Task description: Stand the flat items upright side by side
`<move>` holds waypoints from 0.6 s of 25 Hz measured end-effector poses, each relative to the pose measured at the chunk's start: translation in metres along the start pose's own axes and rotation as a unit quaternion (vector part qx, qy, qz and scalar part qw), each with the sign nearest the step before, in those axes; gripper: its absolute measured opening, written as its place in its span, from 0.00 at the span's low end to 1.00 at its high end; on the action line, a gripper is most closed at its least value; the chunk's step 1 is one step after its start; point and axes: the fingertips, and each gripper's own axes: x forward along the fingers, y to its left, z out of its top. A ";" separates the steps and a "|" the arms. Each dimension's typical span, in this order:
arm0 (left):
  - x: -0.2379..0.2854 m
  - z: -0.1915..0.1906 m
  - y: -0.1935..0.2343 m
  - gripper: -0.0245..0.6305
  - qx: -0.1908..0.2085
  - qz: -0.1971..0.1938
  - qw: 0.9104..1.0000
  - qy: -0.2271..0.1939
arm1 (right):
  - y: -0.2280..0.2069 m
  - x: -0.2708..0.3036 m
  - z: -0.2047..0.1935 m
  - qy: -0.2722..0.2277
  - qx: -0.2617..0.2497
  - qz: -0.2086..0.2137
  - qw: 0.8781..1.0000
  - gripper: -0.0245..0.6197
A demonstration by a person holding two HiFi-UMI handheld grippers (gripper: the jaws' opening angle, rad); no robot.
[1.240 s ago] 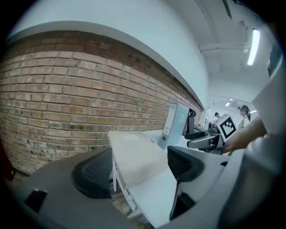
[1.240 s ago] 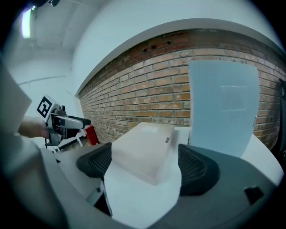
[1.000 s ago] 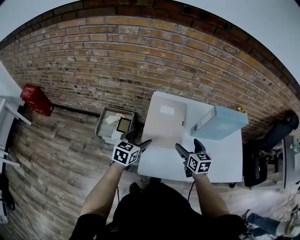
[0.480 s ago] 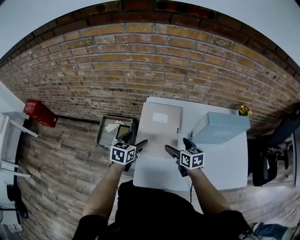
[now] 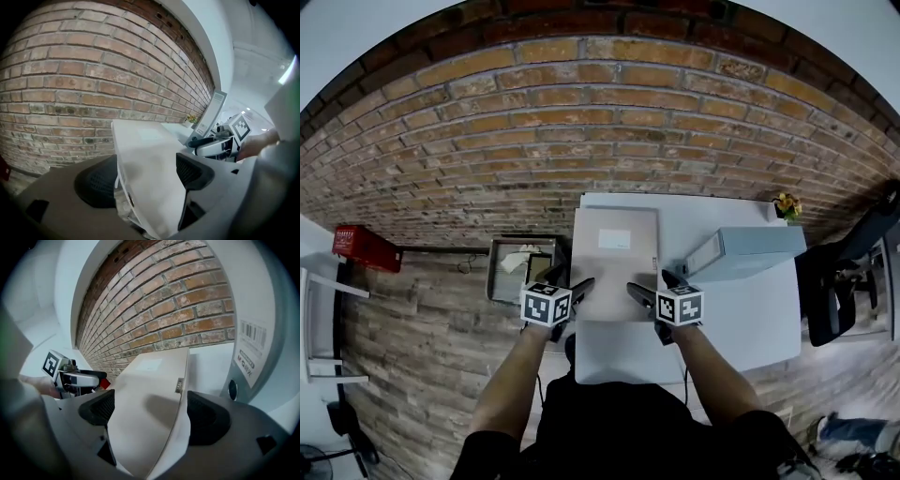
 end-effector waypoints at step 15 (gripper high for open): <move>0.054 -0.013 0.018 0.67 -0.037 -0.104 0.990 0.089 | -0.027 0.042 -0.006 0.047 0.123 -0.049 0.990 0.80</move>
